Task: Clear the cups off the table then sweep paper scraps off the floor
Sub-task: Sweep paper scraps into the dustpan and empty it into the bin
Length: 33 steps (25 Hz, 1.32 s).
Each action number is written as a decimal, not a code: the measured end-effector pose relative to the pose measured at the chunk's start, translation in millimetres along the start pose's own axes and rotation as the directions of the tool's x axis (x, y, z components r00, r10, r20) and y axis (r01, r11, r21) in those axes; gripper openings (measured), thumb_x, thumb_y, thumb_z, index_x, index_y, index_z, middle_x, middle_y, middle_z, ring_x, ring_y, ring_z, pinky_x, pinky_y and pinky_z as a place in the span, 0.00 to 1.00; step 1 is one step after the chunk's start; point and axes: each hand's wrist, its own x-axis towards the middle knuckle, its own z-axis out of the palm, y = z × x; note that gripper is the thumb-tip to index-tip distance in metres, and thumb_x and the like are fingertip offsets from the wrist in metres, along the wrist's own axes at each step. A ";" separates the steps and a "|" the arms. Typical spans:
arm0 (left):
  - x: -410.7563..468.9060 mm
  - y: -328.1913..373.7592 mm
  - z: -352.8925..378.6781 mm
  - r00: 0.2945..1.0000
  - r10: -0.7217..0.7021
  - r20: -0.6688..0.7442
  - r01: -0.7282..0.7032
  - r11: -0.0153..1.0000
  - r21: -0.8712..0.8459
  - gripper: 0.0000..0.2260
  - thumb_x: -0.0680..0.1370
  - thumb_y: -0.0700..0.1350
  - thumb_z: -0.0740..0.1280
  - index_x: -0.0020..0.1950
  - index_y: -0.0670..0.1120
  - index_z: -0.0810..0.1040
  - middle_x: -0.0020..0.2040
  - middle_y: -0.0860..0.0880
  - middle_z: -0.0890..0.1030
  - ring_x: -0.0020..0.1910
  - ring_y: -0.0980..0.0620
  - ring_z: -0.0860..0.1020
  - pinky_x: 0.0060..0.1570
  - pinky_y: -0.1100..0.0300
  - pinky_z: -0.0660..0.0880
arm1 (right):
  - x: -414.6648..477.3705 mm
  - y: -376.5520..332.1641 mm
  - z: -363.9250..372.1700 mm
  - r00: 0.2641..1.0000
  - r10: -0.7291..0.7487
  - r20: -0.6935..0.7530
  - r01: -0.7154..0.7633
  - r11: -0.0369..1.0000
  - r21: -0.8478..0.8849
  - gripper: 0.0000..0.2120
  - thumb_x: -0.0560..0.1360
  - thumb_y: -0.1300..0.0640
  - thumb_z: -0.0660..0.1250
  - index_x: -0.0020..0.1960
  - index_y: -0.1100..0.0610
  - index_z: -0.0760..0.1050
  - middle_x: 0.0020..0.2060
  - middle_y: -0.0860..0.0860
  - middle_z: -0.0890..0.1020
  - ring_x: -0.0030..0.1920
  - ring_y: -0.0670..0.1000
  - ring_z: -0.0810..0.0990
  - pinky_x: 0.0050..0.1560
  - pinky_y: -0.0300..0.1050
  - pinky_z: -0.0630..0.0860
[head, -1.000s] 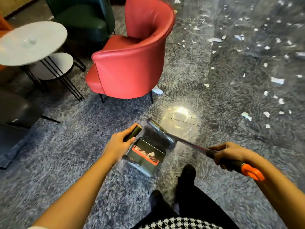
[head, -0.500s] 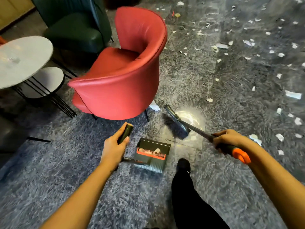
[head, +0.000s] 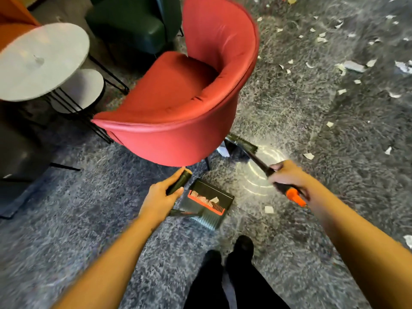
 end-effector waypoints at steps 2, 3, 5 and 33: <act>12.4 4.5 -2.4 1.000 -0.002 0.014 0.002 1.000 -0.006 0.29 0.77 0.38 0.66 0.68 0.66 0.62 0.47 0.48 0.78 0.43 0.51 0.73 0.45 0.51 0.72 | 14.9 -4.5 6.6 1.000 0.013 0.020 -0.011 0.995 -0.097 0.07 0.67 0.66 0.69 0.45 0.61 0.78 0.29 0.56 0.76 0.24 0.50 0.74 0.24 0.34 0.68; 18.4 4.2 -5.9 1.000 -0.009 0.007 0.009 1.000 -0.002 0.29 0.77 0.38 0.67 0.66 0.67 0.62 0.45 0.49 0.78 0.41 0.52 0.73 0.44 0.51 0.72 | 18.6 -4.7 10.4 0.999 0.031 0.037 -0.025 0.988 -0.150 0.08 0.68 0.65 0.69 0.47 0.60 0.77 0.32 0.56 0.77 0.28 0.51 0.75 0.27 0.37 0.70; 27.5 2.8 -14.6 0.999 -0.032 -0.004 0.032 0.999 0.006 0.29 0.77 0.38 0.67 0.66 0.68 0.63 0.42 0.48 0.79 0.36 0.53 0.72 0.39 0.56 0.69 | 15.6 -0.5 19.5 0.996 0.045 0.080 -0.021 0.959 -0.281 0.06 0.69 0.64 0.69 0.45 0.57 0.76 0.34 0.55 0.77 0.35 0.52 0.76 0.33 0.40 0.70; 29.5 2.6 -15.6 0.991 0.067 0.115 -0.071 0.997 0.027 0.25 0.78 0.40 0.66 0.70 0.61 0.64 0.31 0.55 0.74 0.25 0.58 0.65 0.25 0.66 0.64 | -173.1 76.4 21.4 0.934 0.215 0.284 -0.211 0.976 -0.046 0.29 0.70 0.69 0.67 0.65 0.47 0.70 0.20 0.48 0.77 0.19 0.49 0.74 0.20 0.36 0.69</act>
